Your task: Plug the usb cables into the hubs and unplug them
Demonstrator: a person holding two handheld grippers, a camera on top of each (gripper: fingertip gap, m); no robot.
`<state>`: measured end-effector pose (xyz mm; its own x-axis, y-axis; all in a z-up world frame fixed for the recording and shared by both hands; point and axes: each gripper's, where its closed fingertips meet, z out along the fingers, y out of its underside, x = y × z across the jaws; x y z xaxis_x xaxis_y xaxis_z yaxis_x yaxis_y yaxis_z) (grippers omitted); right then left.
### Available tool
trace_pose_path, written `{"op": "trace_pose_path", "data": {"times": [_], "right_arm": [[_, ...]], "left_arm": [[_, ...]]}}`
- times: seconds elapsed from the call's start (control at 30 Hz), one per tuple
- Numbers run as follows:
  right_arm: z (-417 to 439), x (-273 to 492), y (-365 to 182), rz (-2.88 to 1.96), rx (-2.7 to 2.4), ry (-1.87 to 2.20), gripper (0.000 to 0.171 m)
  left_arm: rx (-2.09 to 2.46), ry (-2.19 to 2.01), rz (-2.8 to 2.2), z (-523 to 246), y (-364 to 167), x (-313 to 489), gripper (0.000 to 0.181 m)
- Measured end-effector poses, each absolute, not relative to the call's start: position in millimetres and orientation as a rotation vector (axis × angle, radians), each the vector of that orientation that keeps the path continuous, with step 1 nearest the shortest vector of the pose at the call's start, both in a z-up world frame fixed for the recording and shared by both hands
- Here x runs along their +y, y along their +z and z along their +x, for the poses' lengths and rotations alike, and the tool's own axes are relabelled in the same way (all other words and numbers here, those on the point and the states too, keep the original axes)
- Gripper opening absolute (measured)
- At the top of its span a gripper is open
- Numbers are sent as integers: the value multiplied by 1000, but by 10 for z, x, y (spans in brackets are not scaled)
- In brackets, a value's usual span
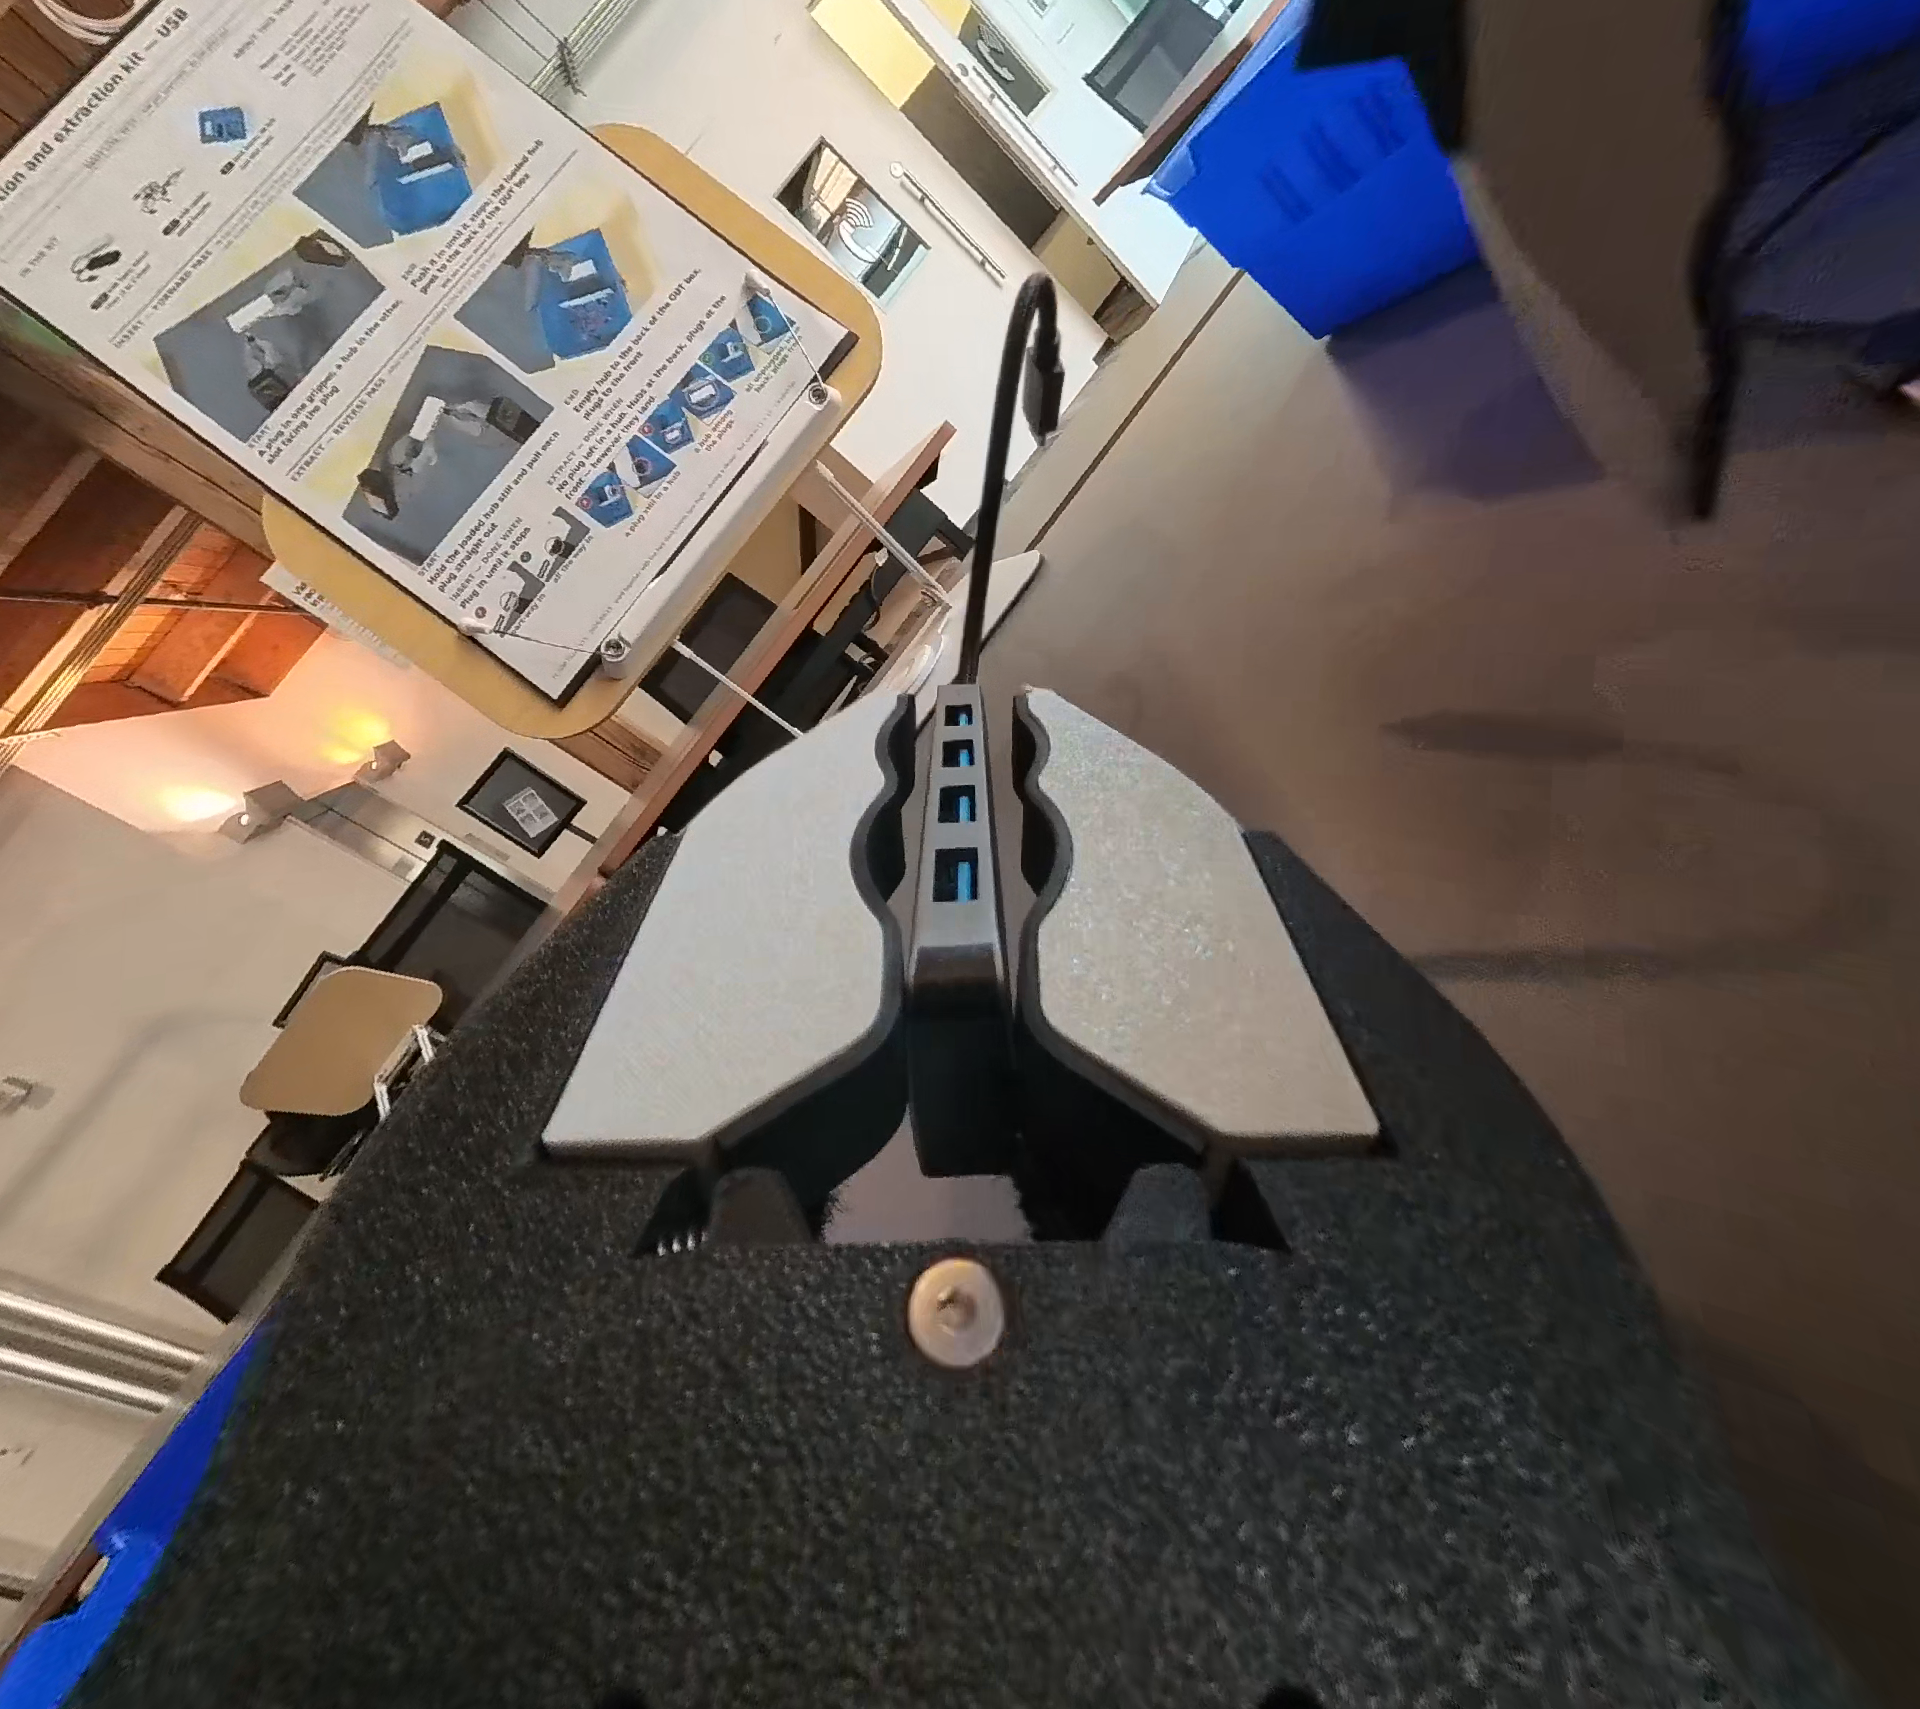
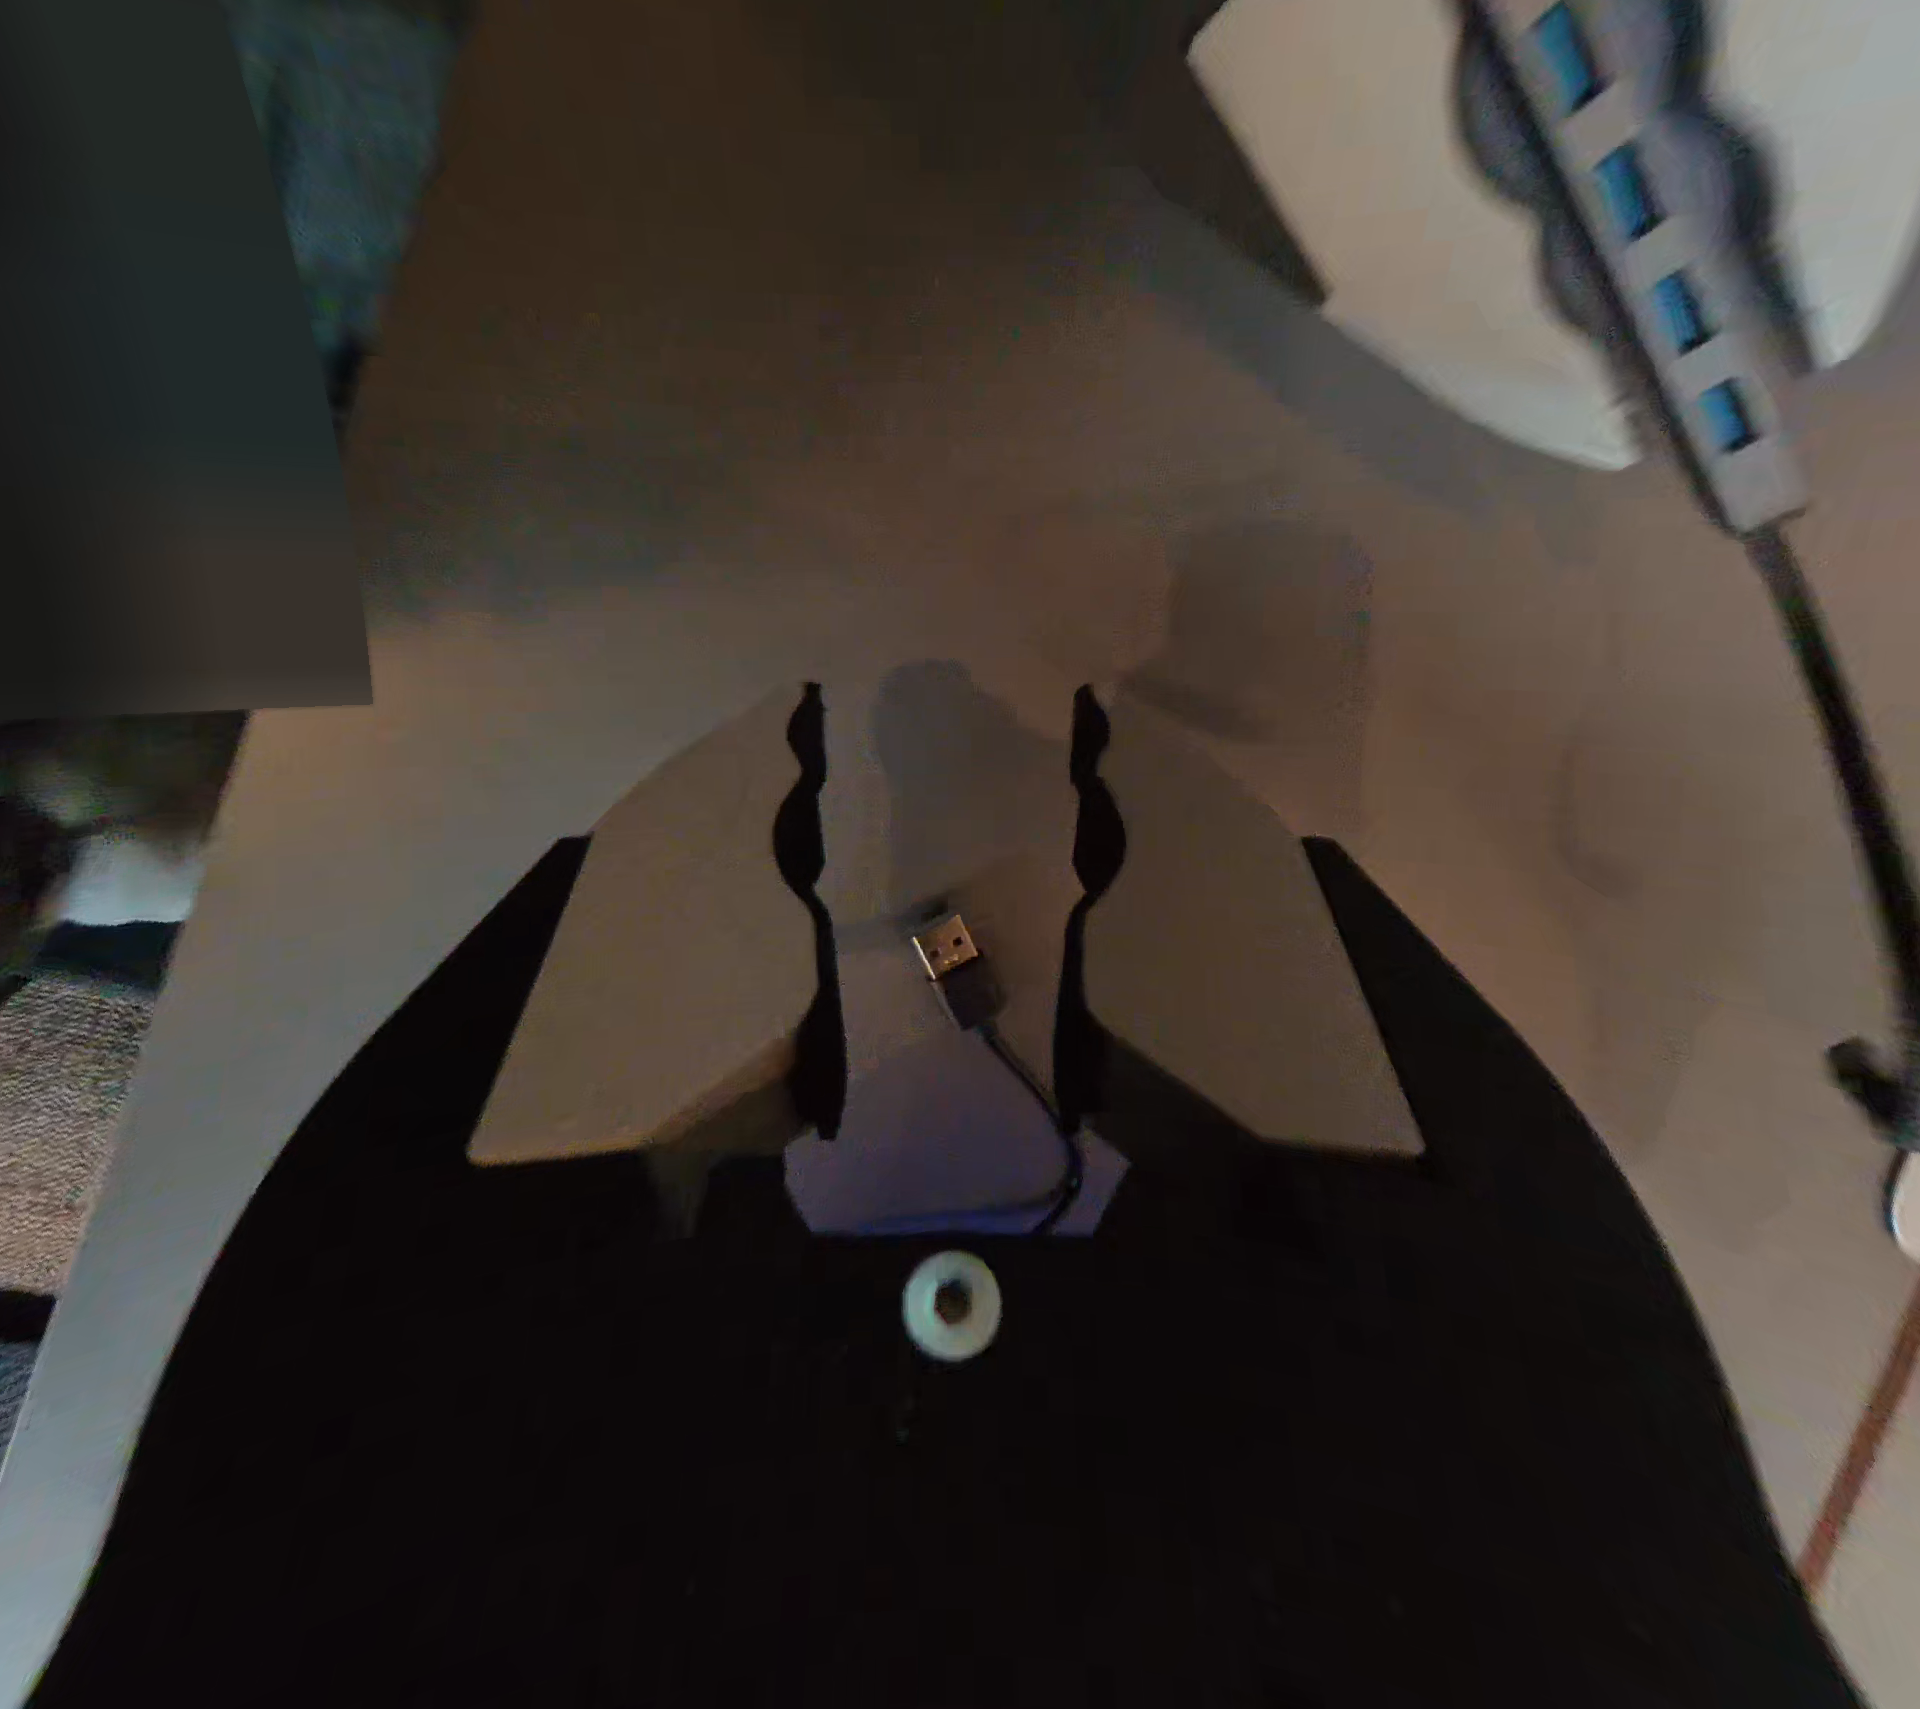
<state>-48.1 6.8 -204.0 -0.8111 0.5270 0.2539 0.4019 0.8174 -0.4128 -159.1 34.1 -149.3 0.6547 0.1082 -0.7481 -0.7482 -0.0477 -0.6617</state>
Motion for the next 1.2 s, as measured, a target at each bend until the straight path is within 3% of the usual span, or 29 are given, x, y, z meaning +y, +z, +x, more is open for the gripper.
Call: {"op": "trace_pose_path", "data": {"times": [0.1, 0.23, 0.6, 0.67, 0.73, 0.97, 1.2], "right_arm": [[-393, 92, -1800, -484, -2699, 538, 20], [-161, 528, -1980, -383, -2924, 184, 25], [-167, 750, -2394, -282, -3067, 87, 30], [-137, 791, -2450, -284, -3099, 73, 24], [-145, 765, -2457, -356, -3100, 153, 15], [-229, 757, -2420, -710, -2909, 228, 14], [-670, 465, -1921, -1313, -2536, 489, 14]], "left_arm": [[570, 754, -1469, -1589, -1503, 347, 18], [573, 758, -1466, -1585, -1501, 347, 18], [573, 758, -1468, -1588, -1505, 353, 18], [571, 757, -1469, -1591, -1506, 357, 18], [569, 758, -1470, -1594, -1506, 359, 18], [569, 783, -1469, -1604, -1504, 365, 18], [527, 910, -1502, -1738, -1517, 369, 18]]}}
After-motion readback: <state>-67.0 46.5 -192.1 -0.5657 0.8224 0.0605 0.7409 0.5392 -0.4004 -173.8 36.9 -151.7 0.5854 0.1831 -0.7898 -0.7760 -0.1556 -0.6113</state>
